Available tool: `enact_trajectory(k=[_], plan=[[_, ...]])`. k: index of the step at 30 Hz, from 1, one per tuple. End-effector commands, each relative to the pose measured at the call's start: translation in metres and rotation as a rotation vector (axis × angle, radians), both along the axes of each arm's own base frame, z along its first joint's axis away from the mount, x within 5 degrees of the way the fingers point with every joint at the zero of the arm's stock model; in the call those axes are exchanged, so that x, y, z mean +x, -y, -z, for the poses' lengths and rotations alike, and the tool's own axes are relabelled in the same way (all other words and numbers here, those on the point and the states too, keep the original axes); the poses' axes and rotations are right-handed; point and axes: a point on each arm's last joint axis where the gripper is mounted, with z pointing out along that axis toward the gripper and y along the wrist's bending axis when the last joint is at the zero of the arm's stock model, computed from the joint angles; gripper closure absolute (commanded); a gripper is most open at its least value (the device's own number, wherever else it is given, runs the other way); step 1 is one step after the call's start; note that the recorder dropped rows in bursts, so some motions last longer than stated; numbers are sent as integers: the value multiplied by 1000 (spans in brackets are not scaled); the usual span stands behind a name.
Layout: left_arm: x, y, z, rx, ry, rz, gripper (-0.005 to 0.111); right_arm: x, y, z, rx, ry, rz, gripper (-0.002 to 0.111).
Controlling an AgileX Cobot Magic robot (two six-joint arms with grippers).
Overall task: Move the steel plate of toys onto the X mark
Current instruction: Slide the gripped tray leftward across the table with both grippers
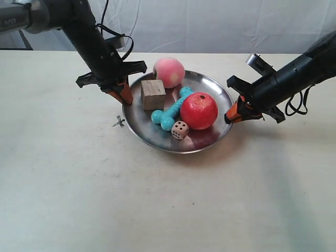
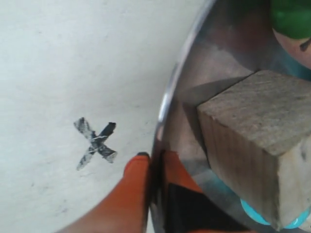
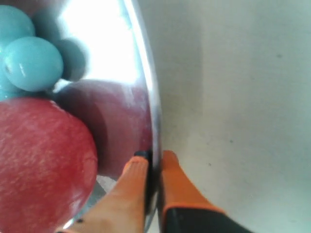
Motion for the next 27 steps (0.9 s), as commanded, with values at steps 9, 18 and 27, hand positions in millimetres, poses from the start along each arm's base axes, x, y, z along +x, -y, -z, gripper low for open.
enact_trajectory(k=[9,18,27], plan=[[-4,-48,-19,-24,-6,-94,107,11,-64,-36,71,67,-139,109],[-28,-93,-17,-10,-62,-138,107,4,-104,-27,61,54,-197,109],[-45,-126,12,31,-64,-184,107,2,-138,-17,43,67,-219,109]])
